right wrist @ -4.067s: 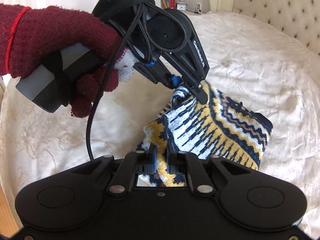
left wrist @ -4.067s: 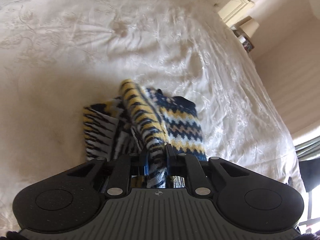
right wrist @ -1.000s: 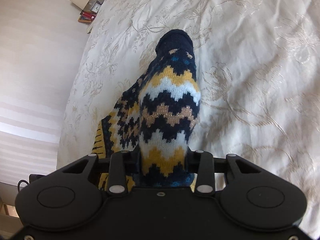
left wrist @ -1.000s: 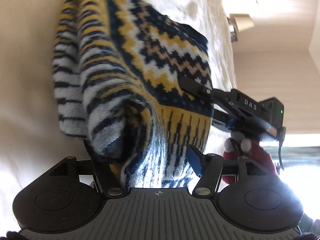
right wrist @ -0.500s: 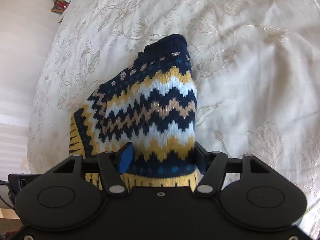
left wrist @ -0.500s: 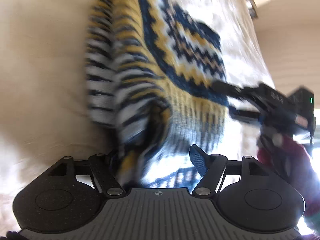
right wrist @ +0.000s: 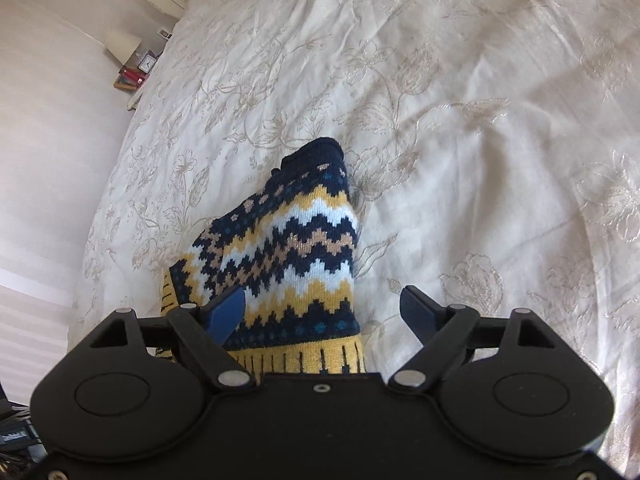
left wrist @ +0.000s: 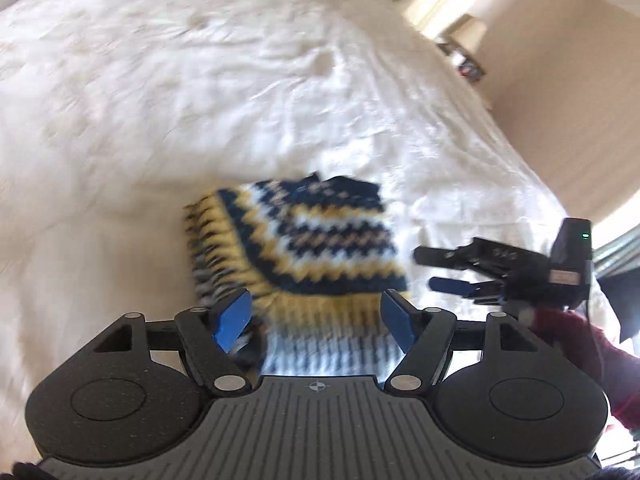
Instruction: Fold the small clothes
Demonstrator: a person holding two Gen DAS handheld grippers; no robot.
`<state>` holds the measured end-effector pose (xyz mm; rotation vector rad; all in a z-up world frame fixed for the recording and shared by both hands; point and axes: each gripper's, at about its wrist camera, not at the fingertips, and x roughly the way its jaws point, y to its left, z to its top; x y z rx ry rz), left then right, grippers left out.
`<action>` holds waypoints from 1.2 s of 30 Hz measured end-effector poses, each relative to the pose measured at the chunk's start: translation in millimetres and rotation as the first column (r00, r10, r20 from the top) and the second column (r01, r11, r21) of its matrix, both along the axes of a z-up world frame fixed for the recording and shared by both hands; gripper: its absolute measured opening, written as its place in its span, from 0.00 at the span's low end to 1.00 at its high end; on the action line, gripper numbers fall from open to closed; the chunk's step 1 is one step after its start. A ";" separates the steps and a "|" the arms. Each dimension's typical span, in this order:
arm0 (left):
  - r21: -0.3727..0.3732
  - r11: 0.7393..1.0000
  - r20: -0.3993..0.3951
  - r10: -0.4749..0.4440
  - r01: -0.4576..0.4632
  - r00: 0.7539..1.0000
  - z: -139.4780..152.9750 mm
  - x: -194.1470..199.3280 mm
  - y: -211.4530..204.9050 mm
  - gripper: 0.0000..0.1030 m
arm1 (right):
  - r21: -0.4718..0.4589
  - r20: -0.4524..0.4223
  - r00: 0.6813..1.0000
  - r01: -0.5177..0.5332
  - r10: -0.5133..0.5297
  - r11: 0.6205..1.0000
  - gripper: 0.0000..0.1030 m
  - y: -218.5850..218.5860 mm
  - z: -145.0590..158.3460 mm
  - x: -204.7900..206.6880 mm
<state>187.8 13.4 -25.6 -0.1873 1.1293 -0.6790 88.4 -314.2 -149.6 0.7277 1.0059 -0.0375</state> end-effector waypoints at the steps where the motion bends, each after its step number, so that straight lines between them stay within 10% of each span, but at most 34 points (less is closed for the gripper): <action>1: -0.004 1.000 0.002 -0.020 0.020 1.000 -0.4 1.9 -11.6 0.68 | -0.009 -0.001 1.000 0.003 -0.003 1.000 0.84 -1.6 0.4 0.1; 6: 0.022 1.000 -0.015 -0.009 0.010 1.000 -43.4 25.6 -62.6 0.68 | -0.073 -0.012 1.000 0.014 -0.015 0.997 0.84 -8.6 2.6 -1.1; 13: 0.171 0.981 -0.087 0.103 -0.087 0.991 -89.3 34.9 -27.8 0.68 | -0.144 -0.023 0.999 0.025 -0.028 0.989 0.84 -12.0 5.7 8.9; 28: 0.164 0.986 -0.092 0.048 -0.033 0.995 -93.3 32.2 -17.4 0.68 | -0.316 -0.289 0.948 -0.224 0.131 0.922 1.00 37.5 -62.4 110.4; 36: 0.160 0.987 -0.093 0.024 -0.009 0.995 -90.8 31.8 -17.3 0.68 | -0.386 -0.115 0.987 -0.152 0.117 0.910 0.97 47.6 -6.2 54.0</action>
